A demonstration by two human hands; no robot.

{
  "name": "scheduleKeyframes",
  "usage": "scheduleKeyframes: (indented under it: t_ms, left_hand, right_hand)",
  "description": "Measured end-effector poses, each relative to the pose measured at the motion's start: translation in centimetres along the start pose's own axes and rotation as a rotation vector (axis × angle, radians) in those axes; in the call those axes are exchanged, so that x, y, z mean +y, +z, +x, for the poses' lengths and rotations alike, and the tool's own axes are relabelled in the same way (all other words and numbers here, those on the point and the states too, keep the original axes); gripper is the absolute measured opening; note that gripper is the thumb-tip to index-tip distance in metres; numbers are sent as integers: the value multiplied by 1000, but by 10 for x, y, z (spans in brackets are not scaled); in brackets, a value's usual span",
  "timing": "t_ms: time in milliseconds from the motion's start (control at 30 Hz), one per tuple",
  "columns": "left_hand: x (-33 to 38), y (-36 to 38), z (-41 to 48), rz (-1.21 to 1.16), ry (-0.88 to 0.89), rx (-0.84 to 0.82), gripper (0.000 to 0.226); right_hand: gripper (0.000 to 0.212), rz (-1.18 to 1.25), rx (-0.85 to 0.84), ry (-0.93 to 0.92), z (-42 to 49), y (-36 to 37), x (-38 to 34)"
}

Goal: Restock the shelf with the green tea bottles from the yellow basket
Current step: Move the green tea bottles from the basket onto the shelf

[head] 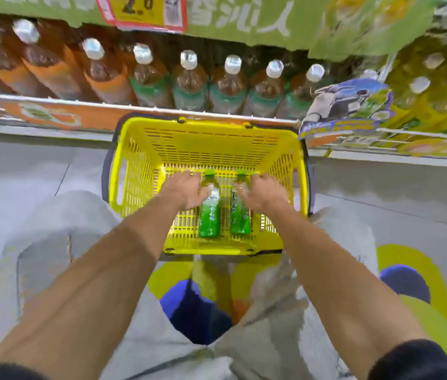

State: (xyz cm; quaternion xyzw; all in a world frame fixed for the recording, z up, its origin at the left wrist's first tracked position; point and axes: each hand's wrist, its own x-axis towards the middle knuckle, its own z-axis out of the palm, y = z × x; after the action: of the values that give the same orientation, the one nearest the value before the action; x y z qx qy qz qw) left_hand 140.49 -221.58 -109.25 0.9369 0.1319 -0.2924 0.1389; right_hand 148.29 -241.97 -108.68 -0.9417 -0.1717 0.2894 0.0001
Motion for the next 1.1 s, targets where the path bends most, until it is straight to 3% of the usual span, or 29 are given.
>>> scheduleKeyframes:
  t_ms: [167, 400, 600, 767, 867, 1033, 1100]
  left_hand:
    - [1, 32, 34, -166, -74, -115, 83]
    - [16, 49, 70, -428, -254, -118, 64]
    - [26, 55, 89, -593, -354, -111, 66]
    - [17, 58, 85, -857, -440, -158, 86]
    - [8, 50, 71, -1013, -443, -164, 95]
    - [-4, 22, 50, -1016, -346, -105, 93]
    - [-9, 9, 39, -1042, -307, -63, 103]
  right_hand:
    - [70, -27, -85, 46, 27, 29, 5]
    - [68, 56, -106, 110, 65, 50, 5]
    - [61, 331, -151, 112, 90, 61, -4]
    - [85, 603, -180, 159, 83, 65, -8]
    - [88, 686, -151, 127, 74, 66, -6]
    - [87, 826, -1, 28, 45, 47, -13]
    - [89, 868, 67, -7, 32, 30, -17]
